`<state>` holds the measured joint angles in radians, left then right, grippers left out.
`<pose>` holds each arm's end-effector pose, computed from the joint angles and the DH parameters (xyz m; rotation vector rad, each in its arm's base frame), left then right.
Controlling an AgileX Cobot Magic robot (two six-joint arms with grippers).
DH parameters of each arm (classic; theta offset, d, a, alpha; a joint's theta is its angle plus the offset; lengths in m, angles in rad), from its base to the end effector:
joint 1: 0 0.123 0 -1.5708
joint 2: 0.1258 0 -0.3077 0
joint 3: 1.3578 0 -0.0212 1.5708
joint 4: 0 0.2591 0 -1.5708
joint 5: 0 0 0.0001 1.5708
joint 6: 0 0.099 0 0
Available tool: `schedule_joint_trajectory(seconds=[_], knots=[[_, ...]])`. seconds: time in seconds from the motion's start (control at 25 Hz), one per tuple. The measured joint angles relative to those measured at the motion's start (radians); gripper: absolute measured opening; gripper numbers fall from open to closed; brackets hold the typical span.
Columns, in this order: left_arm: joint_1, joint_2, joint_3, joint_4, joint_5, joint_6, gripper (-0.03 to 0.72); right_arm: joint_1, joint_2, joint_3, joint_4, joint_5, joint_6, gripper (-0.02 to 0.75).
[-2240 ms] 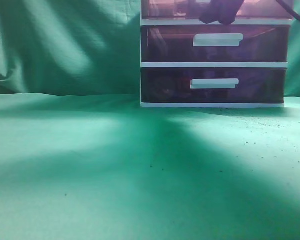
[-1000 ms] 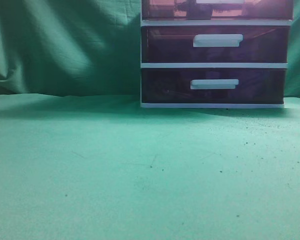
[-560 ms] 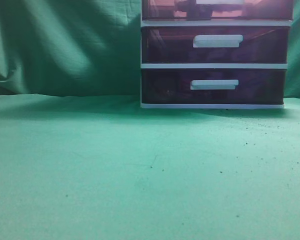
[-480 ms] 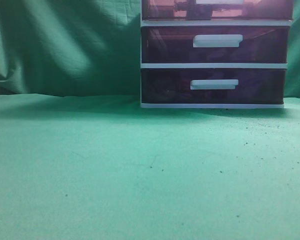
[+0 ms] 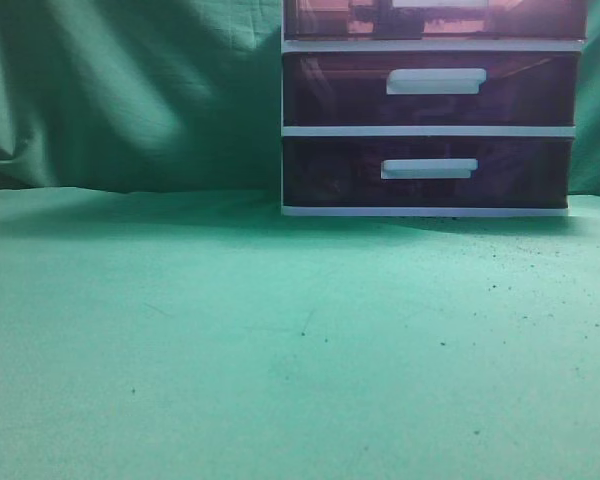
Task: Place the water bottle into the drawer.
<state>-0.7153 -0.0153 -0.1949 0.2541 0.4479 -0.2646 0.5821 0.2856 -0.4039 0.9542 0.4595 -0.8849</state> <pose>0.0321 -0.0136 0.2395 0.4993 1.6561 -0.4633 0.0298 0.0626 0.3129 -0.7446 1.5221 0.7564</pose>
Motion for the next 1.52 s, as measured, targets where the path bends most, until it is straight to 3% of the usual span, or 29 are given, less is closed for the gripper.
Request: schedule_joint_trajectory(seconds=[0.36,0.92,1.08,1.24,1.44,1.52], knots=[[0.0,0.0,0.133,0.026,-0.004,0.0,0.0,0.0,-0.004,0.06,0.031,-0.165,0.0,0.0],[0.0,0.0,0.139,0.025,0.0,0.0,0.0,0.0,-0.008,0.073,-0.002,-0.143,-0.006,0.0],[0.0,0.0,0.139,0.032,0.0,0.0,0.0,-0.057,-0.062,0.159,-0.042,-0.226,0.02,0.0],[0.0,0.0,0.139,0.034,0.0,0.0,0.0,-0.195,-0.171,0.239,-0.271,-0.228,0.21,0.0],[0.0,0.0,0.139,0.034,0.0,0.0,0.0,-0.378,-0.258,0.312,-0.731,-0.212,0.715,0.0],[0.0,0.0,0.139,0.034,0.0,0.0,0.0,-0.448,-0.289,0.357,-0.855,-0.205,0.873,0.0]])
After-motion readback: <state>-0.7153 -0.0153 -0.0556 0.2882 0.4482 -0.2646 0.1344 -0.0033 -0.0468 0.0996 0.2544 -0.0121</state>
